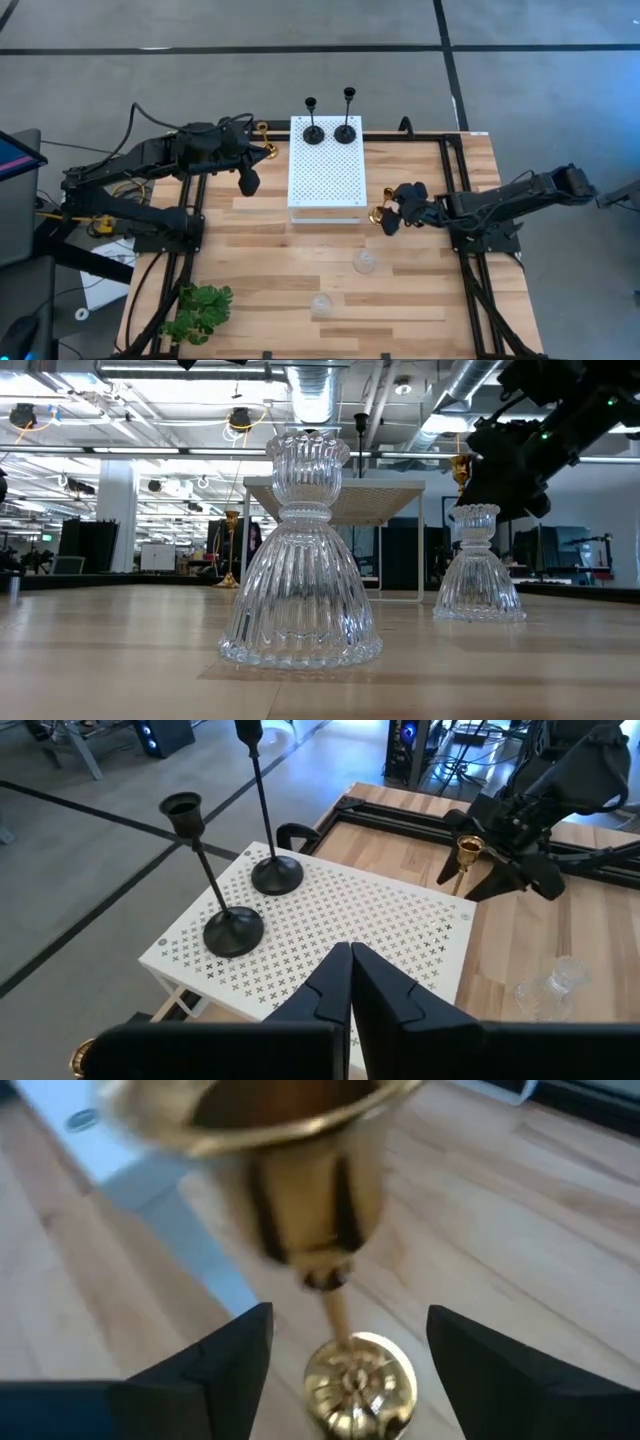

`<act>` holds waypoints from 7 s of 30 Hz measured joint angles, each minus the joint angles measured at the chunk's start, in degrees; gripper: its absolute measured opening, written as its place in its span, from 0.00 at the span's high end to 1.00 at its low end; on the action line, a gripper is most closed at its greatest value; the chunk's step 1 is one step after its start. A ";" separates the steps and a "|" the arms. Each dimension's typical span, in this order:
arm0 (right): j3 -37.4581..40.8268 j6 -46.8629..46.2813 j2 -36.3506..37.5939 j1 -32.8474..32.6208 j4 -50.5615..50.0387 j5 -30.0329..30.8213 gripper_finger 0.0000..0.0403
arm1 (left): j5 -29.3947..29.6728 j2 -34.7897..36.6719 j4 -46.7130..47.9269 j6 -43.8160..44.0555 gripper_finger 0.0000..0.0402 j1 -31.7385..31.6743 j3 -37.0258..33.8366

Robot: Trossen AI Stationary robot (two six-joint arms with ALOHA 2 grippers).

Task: Pick & Place candle stick holders
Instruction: Put the right gold candle holder on the shelf, then put the gold candle holder on the shelf

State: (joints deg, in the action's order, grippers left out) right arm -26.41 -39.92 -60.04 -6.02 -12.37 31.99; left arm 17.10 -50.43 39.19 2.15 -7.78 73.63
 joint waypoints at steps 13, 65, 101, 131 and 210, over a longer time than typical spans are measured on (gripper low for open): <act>-0.07 0.02 -0.28 2.45 2.31 1.02 0.79 | 0.00 0.00 -0.01 0.00 0.98 -0.01 0.00; -56.19 36.16 -25.97 27.68 -18.64 -27.47 1.00 | 0.00 0.02 0.01 0.02 0.98 0.01 -0.02; -56.68 36.92 -27.45 30.95 -18.89 -29.42 1.00 | 0.00 0.02 0.01 0.02 0.98 -0.01 -0.02; -56.65 36.43 -27.45 30.84 -18.48 -29.63 0.88 | 0.00 0.02 0.01 0.05 0.98 -0.01 -0.02; -56.63 35.34 -1.15 19.91 -44.64 -10.91 1.00 | -17.24 5.79 -55.81 2.82 0.99 -35.62 -58.80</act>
State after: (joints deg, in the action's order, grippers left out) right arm -83.05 -4.58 -61.19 13.89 -57.01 21.08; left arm -0.14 -44.65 -16.62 4.97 -43.40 14.82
